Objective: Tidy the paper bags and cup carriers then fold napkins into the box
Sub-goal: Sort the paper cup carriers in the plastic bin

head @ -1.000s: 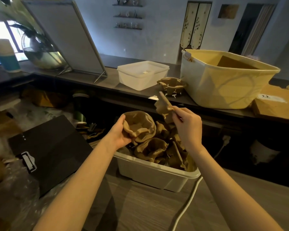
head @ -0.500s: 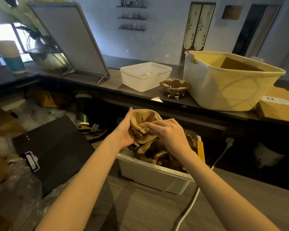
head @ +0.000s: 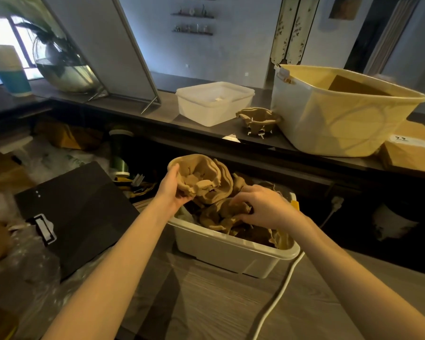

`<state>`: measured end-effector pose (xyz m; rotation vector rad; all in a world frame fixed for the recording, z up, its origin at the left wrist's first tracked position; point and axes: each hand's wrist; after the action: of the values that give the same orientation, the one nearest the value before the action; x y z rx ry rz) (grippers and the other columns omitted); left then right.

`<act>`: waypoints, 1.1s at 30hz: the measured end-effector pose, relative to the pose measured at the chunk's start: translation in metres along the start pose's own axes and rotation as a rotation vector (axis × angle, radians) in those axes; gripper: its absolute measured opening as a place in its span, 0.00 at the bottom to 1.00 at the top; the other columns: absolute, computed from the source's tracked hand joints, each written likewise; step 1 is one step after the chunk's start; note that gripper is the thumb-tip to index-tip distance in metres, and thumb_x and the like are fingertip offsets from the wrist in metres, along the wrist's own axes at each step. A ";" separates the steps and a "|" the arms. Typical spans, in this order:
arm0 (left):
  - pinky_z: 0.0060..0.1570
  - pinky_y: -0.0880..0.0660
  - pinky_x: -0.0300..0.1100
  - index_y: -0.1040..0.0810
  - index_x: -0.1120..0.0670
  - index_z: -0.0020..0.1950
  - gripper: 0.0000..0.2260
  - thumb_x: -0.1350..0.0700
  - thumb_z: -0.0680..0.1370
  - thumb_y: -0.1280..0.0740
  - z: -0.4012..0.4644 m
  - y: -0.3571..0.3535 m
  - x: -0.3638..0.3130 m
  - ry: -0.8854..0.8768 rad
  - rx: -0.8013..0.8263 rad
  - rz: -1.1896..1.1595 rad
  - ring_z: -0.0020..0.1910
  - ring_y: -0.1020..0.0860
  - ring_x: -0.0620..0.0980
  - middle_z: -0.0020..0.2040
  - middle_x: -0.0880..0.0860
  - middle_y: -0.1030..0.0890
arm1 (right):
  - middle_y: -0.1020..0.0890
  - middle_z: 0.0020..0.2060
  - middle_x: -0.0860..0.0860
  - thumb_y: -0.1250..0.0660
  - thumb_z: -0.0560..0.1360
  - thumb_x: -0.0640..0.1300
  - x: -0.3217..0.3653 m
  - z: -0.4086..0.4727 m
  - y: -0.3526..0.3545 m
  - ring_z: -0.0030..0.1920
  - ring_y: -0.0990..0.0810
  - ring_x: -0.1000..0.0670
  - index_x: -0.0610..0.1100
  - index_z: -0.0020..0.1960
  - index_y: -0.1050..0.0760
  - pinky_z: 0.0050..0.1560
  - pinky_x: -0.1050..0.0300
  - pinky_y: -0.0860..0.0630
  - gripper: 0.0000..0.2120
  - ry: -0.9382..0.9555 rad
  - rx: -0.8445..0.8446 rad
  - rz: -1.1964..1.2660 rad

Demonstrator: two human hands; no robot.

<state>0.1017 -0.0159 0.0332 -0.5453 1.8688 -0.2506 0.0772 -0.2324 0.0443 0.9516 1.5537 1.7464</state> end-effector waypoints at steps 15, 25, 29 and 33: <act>0.52 0.28 0.50 0.40 0.48 0.72 0.19 0.45 0.82 0.49 0.009 0.007 -0.003 -0.209 -0.120 0.056 0.60 0.28 0.55 0.67 0.57 0.32 | 0.19 0.52 0.55 0.36 0.77 0.49 0.003 0.005 0.012 0.54 0.23 0.55 0.52 0.58 0.21 0.59 0.58 0.28 0.11 -0.050 -0.240 -0.089; 0.53 0.24 0.54 0.43 0.48 0.72 0.20 0.44 0.82 0.49 0.011 -0.004 0.006 -0.156 -0.176 0.194 0.58 0.27 0.57 0.64 0.57 0.29 | 0.16 0.46 0.49 0.32 0.74 0.40 0.004 0.003 0.051 0.48 0.18 0.49 0.47 0.52 0.17 0.49 0.53 0.23 0.08 -0.012 -0.660 0.040; 0.37 0.25 0.47 0.39 0.50 0.70 0.19 0.44 0.82 0.49 0.002 -0.015 0.007 -0.068 -0.083 0.161 0.55 0.26 0.56 0.61 0.57 0.28 | 0.16 0.45 0.48 0.29 0.72 0.39 0.010 0.009 0.041 0.45 0.17 0.49 0.44 0.52 0.17 0.46 0.59 0.25 0.09 0.007 -0.862 0.016; 0.52 0.24 0.55 0.29 0.50 0.62 0.19 0.41 0.81 0.50 -0.004 -0.023 0.003 0.027 0.070 0.052 0.55 0.25 0.57 0.56 0.58 0.24 | 0.16 0.45 0.47 0.30 0.72 0.42 0.018 0.018 0.023 0.44 0.17 0.50 0.42 0.52 0.17 0.42 0.57 0.19 0.09 0.091 -0.885 -0.020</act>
<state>0.1025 -0.0377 0.0422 -0.4471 1.8905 -0.2888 0.0822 -0.2107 0.0697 0.4017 0.6656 2.1641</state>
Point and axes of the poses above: each hand's wrist, its own z-axis towards the middle knuckle, its own y-axis out of the back of the hand, x = y × z
